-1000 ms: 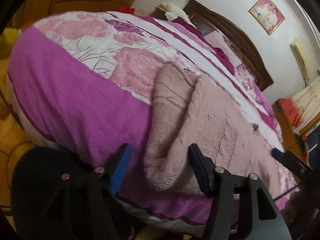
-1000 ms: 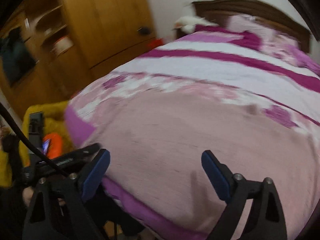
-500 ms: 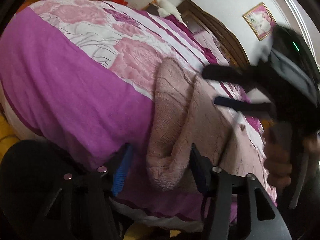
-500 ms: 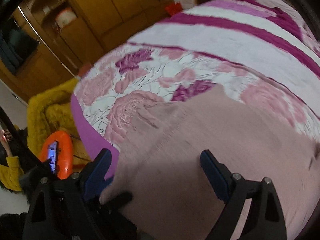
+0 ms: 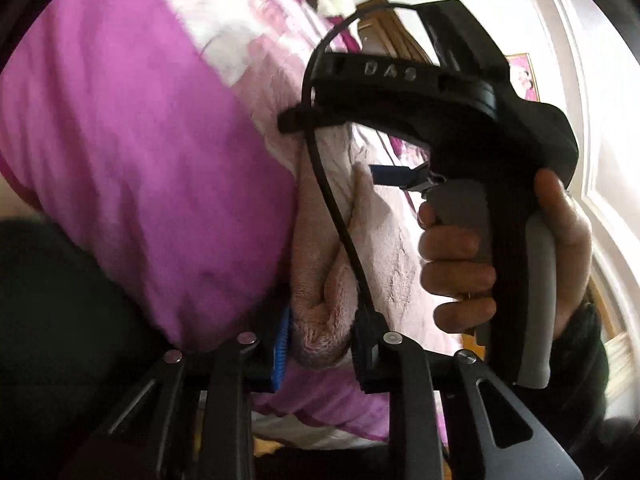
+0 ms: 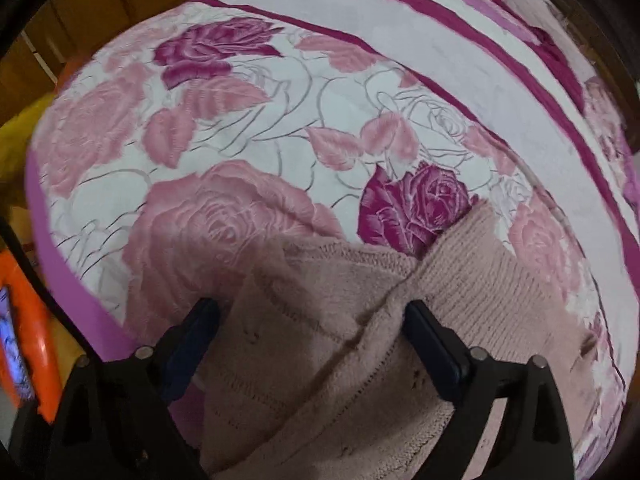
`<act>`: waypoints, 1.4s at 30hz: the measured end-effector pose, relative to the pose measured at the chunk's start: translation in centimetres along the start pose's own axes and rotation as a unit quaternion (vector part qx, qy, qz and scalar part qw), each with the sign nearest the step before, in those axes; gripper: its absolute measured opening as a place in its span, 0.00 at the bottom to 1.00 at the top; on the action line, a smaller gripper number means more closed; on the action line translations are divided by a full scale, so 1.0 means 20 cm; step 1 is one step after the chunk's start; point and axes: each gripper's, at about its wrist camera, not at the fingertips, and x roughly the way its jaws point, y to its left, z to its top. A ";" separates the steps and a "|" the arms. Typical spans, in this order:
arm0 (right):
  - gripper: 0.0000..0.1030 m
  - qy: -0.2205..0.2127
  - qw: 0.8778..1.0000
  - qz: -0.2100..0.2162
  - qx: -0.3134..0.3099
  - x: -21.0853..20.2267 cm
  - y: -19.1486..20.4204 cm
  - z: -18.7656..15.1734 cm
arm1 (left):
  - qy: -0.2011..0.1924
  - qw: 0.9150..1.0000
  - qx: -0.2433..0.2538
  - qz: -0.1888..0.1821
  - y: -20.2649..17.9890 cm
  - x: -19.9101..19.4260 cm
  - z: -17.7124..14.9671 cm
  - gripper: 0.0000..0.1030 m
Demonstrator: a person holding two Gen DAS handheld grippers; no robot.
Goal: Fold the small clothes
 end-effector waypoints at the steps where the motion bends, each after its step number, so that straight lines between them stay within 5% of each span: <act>1: 0.98 0.007 1.000 -0.002 0.001 0.01 0.00 0.01 | -0.005 1.000 -0.010 -0.003 0.02 -0.01 0.00 0.02; 7: 1.00 0.052 0.999 -0.007 0.010 0.08 0.01 0.06 | -0.036 0.998 0.031 0.033 -0.04 -0.05 -0.06 0.02; 13: 1.00 0.008 1.000 -0.013 0.007 0.06 0.03 -0.03 | -0.014 0.998 0.039 0.042 -0.04 -0.04 -0.05 0.01; 19: 0.98 -0.026 0.994 -0.105 -0.028 0.00 0.15 -0.11 | 0.001 0.996 0.066 0.056 -0.08 0.03 0.00 0.01; 20: 0.93 -0.025 0.994 -0.106 -0.023 -0.01 0.17 -0.11 | 0.005 0.997 0.061 0.052 -0.07 0.03 0.00 0.01; 23: 0.50 -0.042 0.990 -0.129 -0.037 -0.07 0.25 -0.11 | 0.013 0.998 0.041 0.035 -0.04 0.03 0.03 0.01; 24: 0.21 -0.057 0.985 -0.149 -0.059 -0.09 0.29 -0.12 | 0.011 0.998 0.049 0.039 -0.05 0.03 0.03 0.00; 25: 0.13 -0.061 0.985 -0.145 -0.069 -0.09 0.31 -0.12 | 0.010 0.997 0.059 0.044 -0.06 0.03 0.03 0.00; 28: 0.12 -0.057 0.986 -0.134 -0.075 -0.07 0.34 -0.13 | 0.009 0.996 0.080 0.050 -0.08 0.03 0.01 0.00; 33: 0.18 -0.036 0.991 -0.124 -0.041 -0.05 0.19 -0.07 | 0.016 0.997 0.069 0.043 -0.06 0.02 0.03 0.00; 37: 0.74 -0.036 0.984 -0.172 -0.029 -0.08 0.15 -0.05 | 0.017 0.997 0.065 0.045 -0.05 0.04 0.05 0.00; 42: 0.91 -0.034 0.974 -0.222 -0.027 -0.09 0.07 -0.04 | 0.018 0.997 0.065 0.046 -0.03 0.05 0.05 0.00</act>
